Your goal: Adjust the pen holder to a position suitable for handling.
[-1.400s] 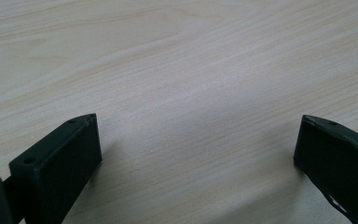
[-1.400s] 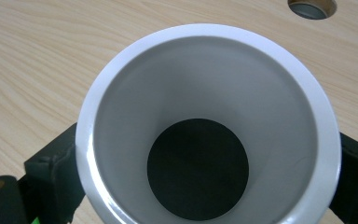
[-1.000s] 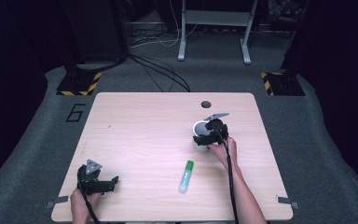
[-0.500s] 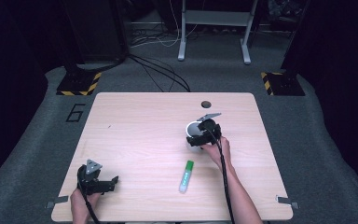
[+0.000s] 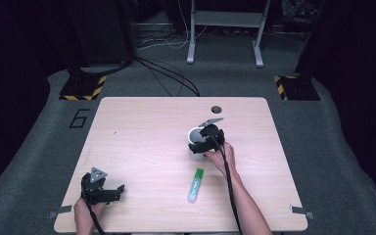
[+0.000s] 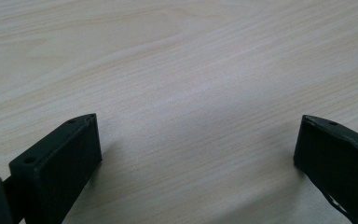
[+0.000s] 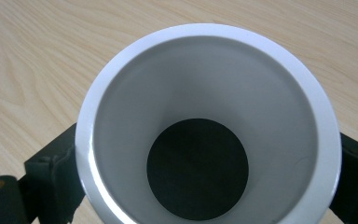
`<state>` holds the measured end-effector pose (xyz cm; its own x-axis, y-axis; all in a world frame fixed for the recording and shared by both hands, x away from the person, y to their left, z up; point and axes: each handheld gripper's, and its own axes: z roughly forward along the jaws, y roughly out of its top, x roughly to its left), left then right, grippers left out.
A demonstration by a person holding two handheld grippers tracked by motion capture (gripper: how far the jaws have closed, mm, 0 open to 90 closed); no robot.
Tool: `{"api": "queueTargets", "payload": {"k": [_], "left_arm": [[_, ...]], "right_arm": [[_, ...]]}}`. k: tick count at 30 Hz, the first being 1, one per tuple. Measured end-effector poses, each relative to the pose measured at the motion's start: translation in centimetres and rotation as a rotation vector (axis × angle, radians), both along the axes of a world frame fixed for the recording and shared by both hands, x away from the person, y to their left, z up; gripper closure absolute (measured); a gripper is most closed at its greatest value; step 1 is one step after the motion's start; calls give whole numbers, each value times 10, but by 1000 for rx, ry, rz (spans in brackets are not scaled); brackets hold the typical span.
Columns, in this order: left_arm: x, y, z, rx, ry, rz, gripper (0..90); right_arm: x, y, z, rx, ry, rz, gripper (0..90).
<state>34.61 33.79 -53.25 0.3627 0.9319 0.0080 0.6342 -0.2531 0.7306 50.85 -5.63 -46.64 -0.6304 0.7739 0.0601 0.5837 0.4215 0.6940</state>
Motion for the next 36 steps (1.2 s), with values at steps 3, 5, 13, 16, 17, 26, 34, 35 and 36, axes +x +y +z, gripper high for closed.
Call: {"api": "queueTargets", "payload": {"k": [3,5,13,16,17,26,34,35,36], "left_arm": [[0,0,0,1,0,0,7],[0,0,0,-1,1,-1,7],[0,0,0,0,0,0,6],[0,0,0,2,3,-1,7],[0,0,0,0,-1,0,7],[0,0,0,0,0,0,6],[0,0,0,2,2,0,7],[0,0,0,0,0,0,6],[0,0,0,0,0,0,7]], "right_arm": [[0,4,0,-1,11,-3,50],[1,8,0,-1,0,12,49],[4,17,-1,3,7,25,47],[5,19,-2,14,7,26,45],[6,18,-2,8,5,37,44],[-1,16,6,12,-10,41,0],[-23,-8,23,49,-69,63,0],[-27,-12,25,47,-78,59,0],[-31,-17,27,55,-78,53,0]]}}
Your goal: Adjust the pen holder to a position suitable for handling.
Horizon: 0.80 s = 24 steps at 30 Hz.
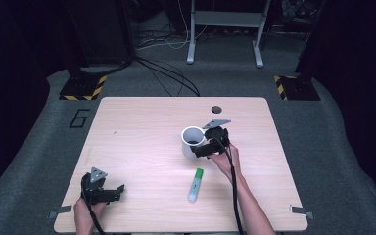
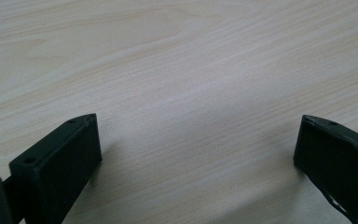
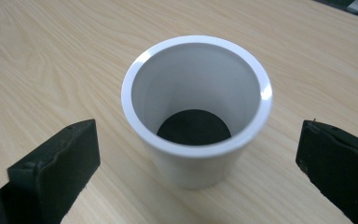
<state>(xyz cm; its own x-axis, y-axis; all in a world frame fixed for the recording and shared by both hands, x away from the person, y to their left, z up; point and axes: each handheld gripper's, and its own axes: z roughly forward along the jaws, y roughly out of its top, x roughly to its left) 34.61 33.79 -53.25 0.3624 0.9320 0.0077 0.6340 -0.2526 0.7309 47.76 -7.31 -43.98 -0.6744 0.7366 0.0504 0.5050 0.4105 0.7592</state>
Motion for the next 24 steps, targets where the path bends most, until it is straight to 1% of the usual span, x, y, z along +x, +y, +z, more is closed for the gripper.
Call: {"api": "queueTargets", "payload": {"k": [1,2,3,4,5,6,8,10,12,13,17,18,20,22,23,24], "left_arm": [[0,0,0,0,1,-1,7],[0,0,0,-1,1,-1,6],[0,0,0,-1,1,-1,7],[0,0,0,-1,1,-1,7],[0,0,0,1,1,-1,7],[0,0,0,3,4,-1,7],[0,0,0,-1,1,-1,6],[0,0,0,0,0,0,6],[0,0,0,0,1,-1,6],[0,0,0,1,1,-1,6],[0,0,0,1,1,-1,6],[0,0,0,-1,1,-1,6],[0,0,0,1,0,-1,6],[0,0,0,0,2,-2,6],[0,0,0,0,2,-2,6],[0,0,0,1,1,0,6]], "right_arm": [[-2,-3,1,1,-5,3,0],[-8,-12,2,3,-21,-3,0],[-8,-12,2,3,-21,-3,0],[-11,-16,2,10,-20,-15,0],[-13,-21,2,8,-27,-11,0],[-16,-25,2,6,-27,-18,0],[-23,-36,0,19,-22,-31,0],[-28,-44,-2,23,-31,-44,0],[-33,-54,-5,28,-28,-64,0],[-36,-59,-6,29,-25,-68,0],[-47,-81,-16,44,-12,-116,0],[-48,-85,-18,47,-15,-121,0],[-54,-96,-23,71,-17,-149,0],[-60,-104,-28,69,-13,-169,0],[-62,-107,-30,60,-10,-177,0],[-64,-111,-33,59,-13,-187,0]]}}
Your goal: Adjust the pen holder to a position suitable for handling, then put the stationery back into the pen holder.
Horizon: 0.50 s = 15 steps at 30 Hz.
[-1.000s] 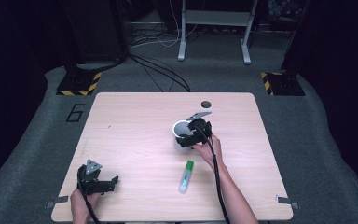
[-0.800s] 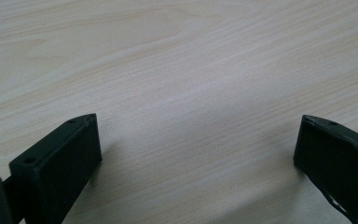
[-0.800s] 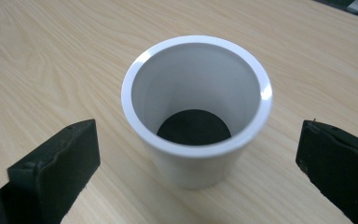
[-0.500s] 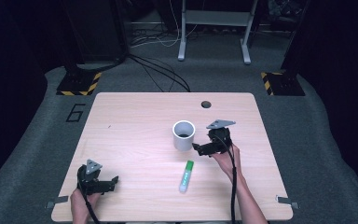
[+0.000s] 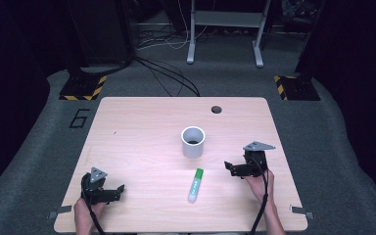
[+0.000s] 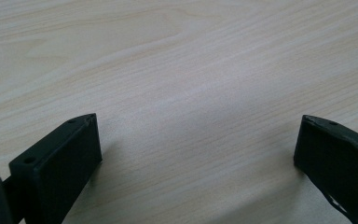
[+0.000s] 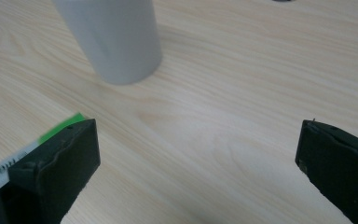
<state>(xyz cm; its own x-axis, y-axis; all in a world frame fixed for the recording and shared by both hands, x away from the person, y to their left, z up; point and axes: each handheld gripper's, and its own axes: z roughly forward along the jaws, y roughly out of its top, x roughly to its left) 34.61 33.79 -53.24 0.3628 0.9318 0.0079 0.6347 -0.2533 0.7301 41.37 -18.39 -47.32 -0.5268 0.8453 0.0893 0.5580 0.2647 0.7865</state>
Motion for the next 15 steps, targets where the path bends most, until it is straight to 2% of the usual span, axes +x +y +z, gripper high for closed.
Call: {"api": "queueTargets", "payload": {"k": [9,12,15], "left_arm": [[0,0,1,4,4,-1,6],[-1,-2,0,1,-4,26,3],[-1,-5,2,2,19,34,2]], "right_arm": [[-18,-41,-33,-30,56,-90,0],[-22,-53,-41,-48,64,-114,0],[-24,-61,-46,-61,60,-130,0]]}}
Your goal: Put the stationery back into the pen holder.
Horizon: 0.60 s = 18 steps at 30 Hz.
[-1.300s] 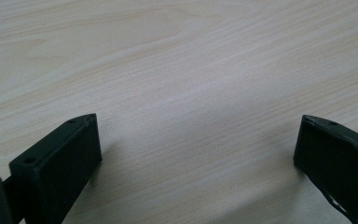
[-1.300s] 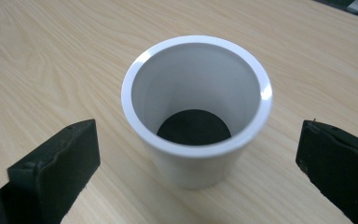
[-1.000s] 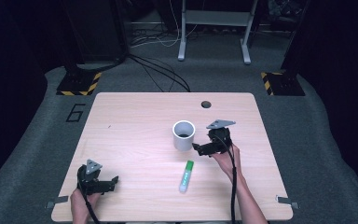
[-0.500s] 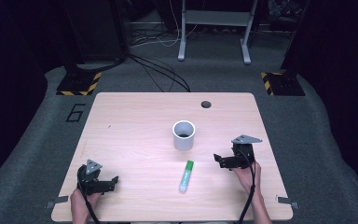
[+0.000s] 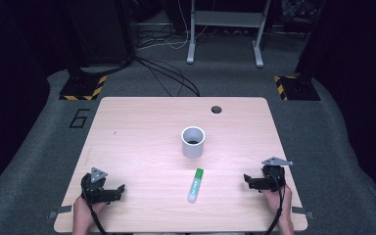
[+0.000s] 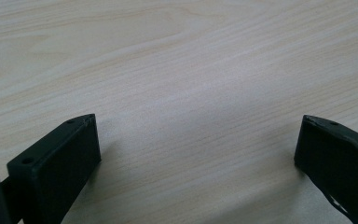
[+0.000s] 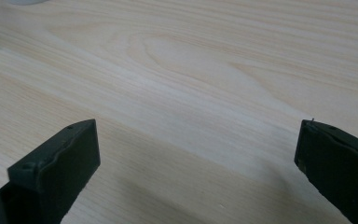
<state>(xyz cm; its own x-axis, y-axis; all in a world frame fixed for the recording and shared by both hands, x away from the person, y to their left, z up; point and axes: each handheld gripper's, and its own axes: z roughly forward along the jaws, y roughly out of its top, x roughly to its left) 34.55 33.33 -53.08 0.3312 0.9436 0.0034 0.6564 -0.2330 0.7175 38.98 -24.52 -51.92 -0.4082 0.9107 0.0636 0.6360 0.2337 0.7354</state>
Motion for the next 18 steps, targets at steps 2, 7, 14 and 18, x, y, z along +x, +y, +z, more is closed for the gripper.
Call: {"api": "queueTargets", "payload": {"k": [2,7,14,18], "left_arm": [[0,-3,1,9,13,-1,0],[-2,-13,6,-24,1,-5,2],[-6,-36,19,-41,-8,-53,4],[-7,-52,23,-51,-17,-83,7]], "right_arm": [[-1,-3,-3,10,-1,-15,0],[0,-4,-6,2,2,-10,0],[1,-1,-9,-35,3,-24,5],[2,1,-10,-77,-3,-29,0]]}}
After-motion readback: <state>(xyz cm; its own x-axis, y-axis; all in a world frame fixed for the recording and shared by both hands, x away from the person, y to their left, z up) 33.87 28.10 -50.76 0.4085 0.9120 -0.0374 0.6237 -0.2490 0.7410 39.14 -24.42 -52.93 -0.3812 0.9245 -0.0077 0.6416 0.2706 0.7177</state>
